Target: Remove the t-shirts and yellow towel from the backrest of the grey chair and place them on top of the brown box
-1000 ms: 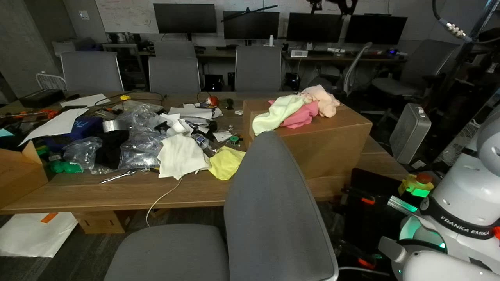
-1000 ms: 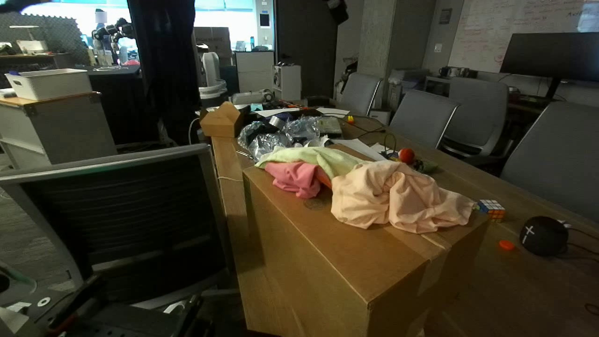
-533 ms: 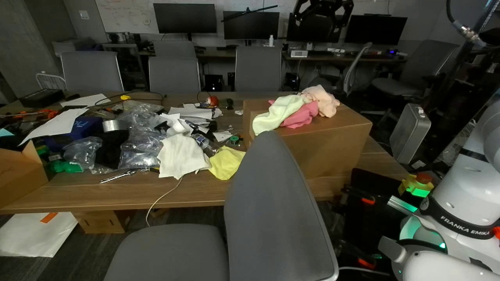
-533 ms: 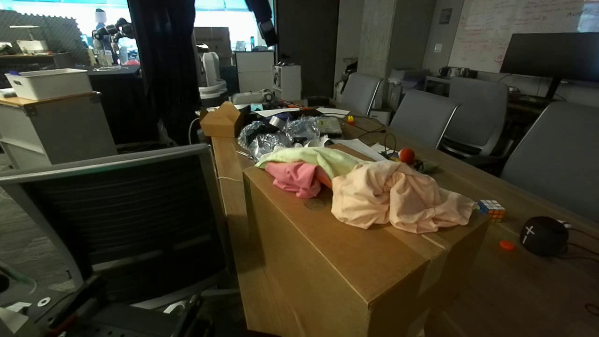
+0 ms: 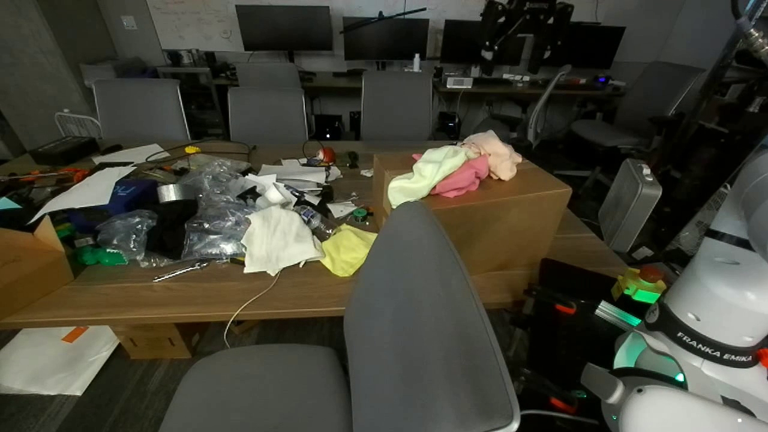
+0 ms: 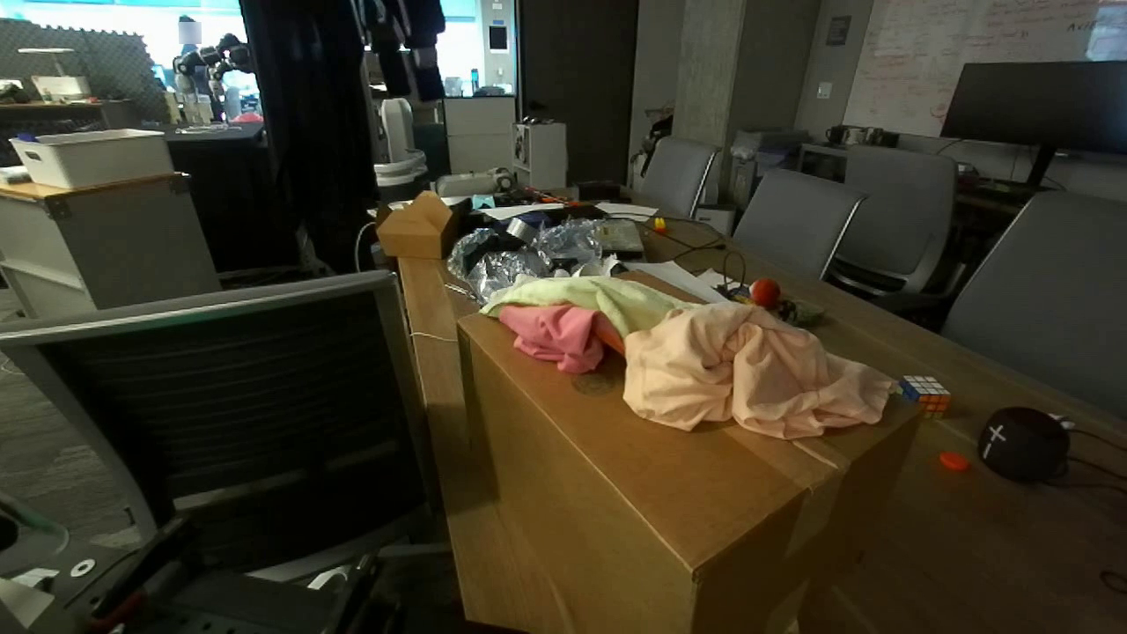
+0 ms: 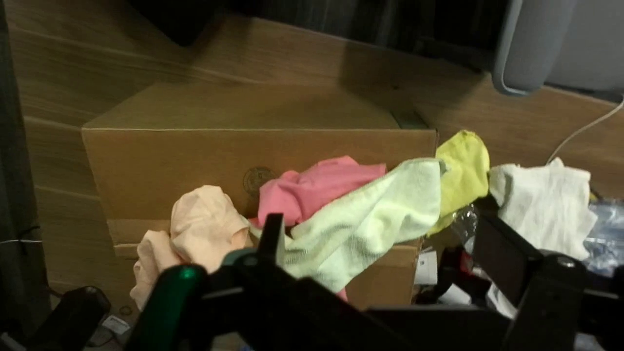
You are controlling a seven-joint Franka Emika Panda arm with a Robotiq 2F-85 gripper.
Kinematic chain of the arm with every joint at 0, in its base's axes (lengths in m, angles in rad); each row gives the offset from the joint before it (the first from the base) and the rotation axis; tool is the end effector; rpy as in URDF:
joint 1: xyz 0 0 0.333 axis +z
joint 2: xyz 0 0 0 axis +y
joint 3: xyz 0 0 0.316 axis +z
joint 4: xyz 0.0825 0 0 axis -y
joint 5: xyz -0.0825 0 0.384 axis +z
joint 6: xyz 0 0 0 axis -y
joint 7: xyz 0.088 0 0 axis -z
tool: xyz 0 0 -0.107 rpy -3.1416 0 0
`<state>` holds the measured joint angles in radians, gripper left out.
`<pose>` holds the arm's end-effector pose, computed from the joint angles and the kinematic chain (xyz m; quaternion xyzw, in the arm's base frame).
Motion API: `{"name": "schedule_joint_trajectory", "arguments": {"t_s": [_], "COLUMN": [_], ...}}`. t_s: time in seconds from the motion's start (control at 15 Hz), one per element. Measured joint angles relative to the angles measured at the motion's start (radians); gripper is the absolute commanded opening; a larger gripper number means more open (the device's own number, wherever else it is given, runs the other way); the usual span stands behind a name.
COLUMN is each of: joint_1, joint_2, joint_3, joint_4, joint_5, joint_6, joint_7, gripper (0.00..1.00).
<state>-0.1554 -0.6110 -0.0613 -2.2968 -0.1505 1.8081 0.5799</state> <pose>0.3656 -0.0980 0.5816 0.9252 -0.3702 0.0702 0.0442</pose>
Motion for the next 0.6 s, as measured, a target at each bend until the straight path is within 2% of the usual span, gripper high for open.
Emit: {"name": "schedule_joint_trajectory", "arguments": {"t_s": [0.4,0.6], "joint_1": [0.001,0.003], "joint_2": [-0.016,-0.016], "joint_3": [0.001,0.001], "joint_4": [-0.003,-0.003], "joint_5": [-0.001,-0.003], "joint_6": [-0.205,-0.232], "joint_7": [-0.292,-0.343], "gripper": [1.00,1.00]}}
